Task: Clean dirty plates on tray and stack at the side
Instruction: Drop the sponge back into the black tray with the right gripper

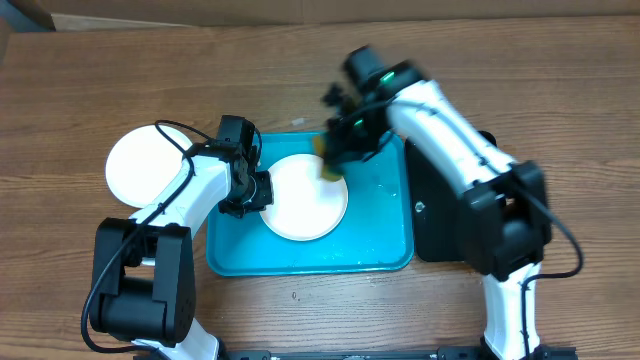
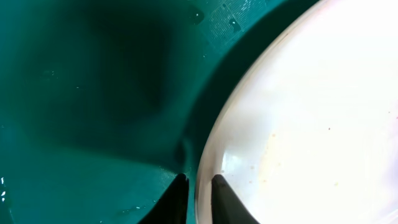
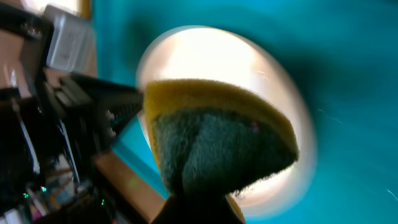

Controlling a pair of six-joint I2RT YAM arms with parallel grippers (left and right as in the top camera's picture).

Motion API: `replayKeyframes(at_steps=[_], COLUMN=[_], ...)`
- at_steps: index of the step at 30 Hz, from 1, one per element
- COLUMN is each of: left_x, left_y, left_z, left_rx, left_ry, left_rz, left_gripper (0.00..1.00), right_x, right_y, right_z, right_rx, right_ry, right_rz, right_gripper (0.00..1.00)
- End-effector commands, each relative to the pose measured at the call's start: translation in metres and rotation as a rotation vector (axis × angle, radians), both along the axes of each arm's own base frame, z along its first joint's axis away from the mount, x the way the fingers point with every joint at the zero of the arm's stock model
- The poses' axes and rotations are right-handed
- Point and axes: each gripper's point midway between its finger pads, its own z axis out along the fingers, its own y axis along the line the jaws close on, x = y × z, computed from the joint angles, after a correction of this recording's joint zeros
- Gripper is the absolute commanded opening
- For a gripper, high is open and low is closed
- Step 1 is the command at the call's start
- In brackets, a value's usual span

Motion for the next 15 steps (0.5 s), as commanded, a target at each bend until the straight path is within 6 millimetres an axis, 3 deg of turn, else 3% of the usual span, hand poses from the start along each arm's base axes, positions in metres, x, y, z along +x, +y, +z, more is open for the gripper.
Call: replayKeyframes(at_steps=[1, 4, 9, 15], left_x=[0.002, 0.003, 0.010, 0.012], left_y=[-0.002, -0.002, -0.004, -0.004], left_z=[0.000, 0.000, 0.001, 0.001], left_rx=[0.006, 0.005, 0.000, 0.000], left_ry=[-0.002, -0.009, -0.036, -0.043], left_rz=[-0.006, -0.006, -0.006, -0.006], left_gripper=[0.20, 0.29, 0.34, 0.36], right_x=[0.016, 0.012, 0.005, -0.007], right_y=[-0.062, -0.126, -0.205, -0.229], right_z=[0.013, 0.000, -0.022, -0.054], right_rx=[-0.130, -0.324, -0.558, -0.631], right_ry=[-0.035, 0.033, 0.115, 0.158], right_rz=[-0.053, -0.127, -0.259, -0.271], right_gripper=[0.04, 0.04, 0.04, 0.04])
